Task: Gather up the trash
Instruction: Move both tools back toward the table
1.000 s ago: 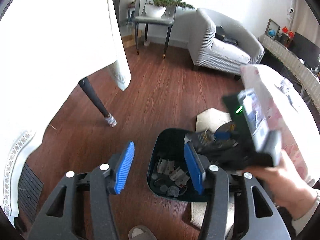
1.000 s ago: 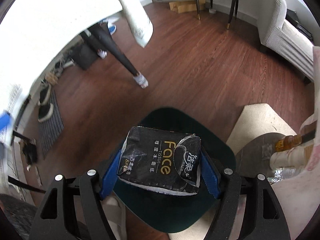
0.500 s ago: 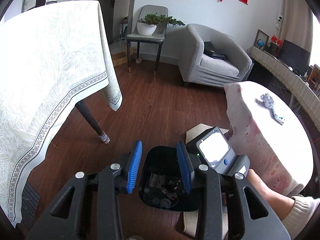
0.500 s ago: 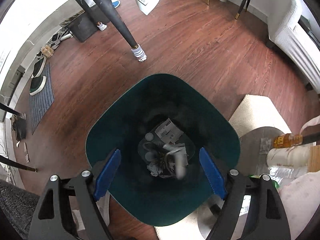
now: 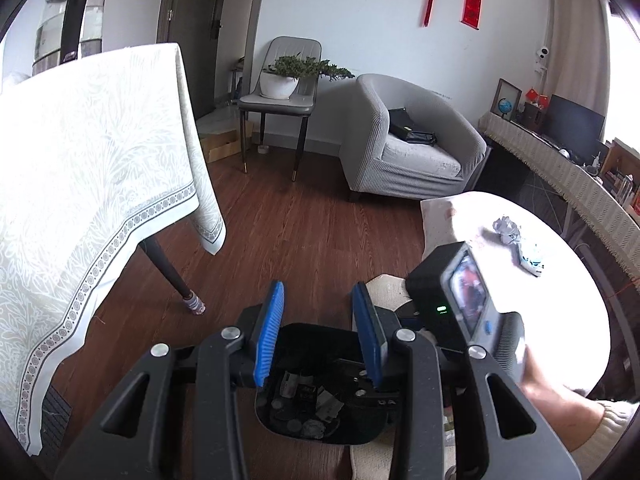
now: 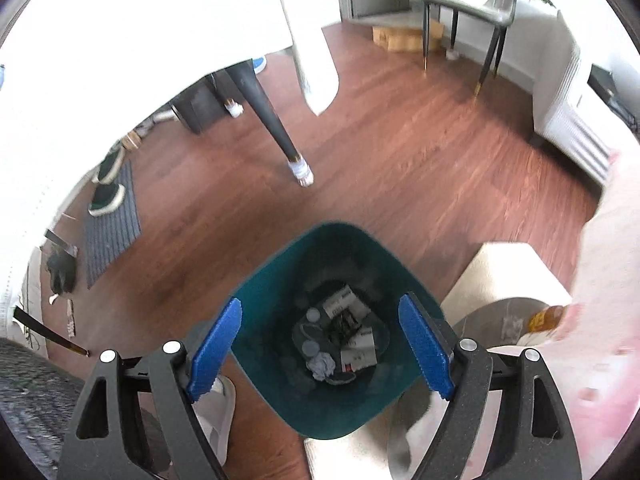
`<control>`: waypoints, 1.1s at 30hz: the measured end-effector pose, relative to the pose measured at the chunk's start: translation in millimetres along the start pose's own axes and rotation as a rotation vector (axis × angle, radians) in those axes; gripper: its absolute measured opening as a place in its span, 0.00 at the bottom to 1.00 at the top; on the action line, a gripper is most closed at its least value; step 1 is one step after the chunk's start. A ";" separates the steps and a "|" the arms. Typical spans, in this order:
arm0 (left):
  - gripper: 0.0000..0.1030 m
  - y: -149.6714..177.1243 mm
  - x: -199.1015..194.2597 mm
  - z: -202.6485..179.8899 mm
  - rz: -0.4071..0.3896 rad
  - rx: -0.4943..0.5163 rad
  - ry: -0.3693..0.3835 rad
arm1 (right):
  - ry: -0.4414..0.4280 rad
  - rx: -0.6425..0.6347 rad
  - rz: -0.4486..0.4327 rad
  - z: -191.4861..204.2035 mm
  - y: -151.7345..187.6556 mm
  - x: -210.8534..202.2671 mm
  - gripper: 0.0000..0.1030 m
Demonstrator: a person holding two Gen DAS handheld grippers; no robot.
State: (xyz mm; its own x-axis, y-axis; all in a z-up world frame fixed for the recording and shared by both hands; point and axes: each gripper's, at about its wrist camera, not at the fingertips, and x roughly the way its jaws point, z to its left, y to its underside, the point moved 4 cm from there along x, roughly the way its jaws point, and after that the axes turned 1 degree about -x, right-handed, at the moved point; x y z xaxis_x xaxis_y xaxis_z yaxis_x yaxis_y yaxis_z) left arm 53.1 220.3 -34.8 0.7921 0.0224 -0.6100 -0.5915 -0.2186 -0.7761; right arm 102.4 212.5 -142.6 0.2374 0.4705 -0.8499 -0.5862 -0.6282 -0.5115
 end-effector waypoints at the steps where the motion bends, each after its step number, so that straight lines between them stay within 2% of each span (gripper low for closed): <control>1: 0.37 -1.6 -0.5 -1.7 -0.008 0.010 -0.008 | 0.004 -0.003 -0.018 -0.8 -1.7 -8.5 0.80; 6: 0.37 -6.9 1.8 -15.3 -0.021 0.026 -0.005 | 0.035 0.002 -0.113 -12.6 -7.4 -53.4 0.79; 12: 0.37 -11.3 10.5 -37.8 -0.022 0.041 0.022 | 0.082 0.024 -0.182 -34.4 -5.8 -91.2 0.79; 27: 0.40 -11.7 34.2 -101.3 -0.002 0.093 0.082 | 0.201 0.135 -0.253 -98.5 27.6 -151.1 0.79; 33: 0.47 -10.5 42.1 -123.7 0.010 0.110 0.103 | 0.292 0.206 -0.250 -128.6 47.4 -166.7 0.79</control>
State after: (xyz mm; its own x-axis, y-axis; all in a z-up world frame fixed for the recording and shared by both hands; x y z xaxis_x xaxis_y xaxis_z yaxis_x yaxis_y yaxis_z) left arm 111.4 102.9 -32.6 0.7943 -0.0804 -0.6022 -0.6076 -0.1100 -0.7866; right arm 134.7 24.6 -41.5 0.5835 0.3793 -0.7181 -0.6179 -0.3663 -0.6957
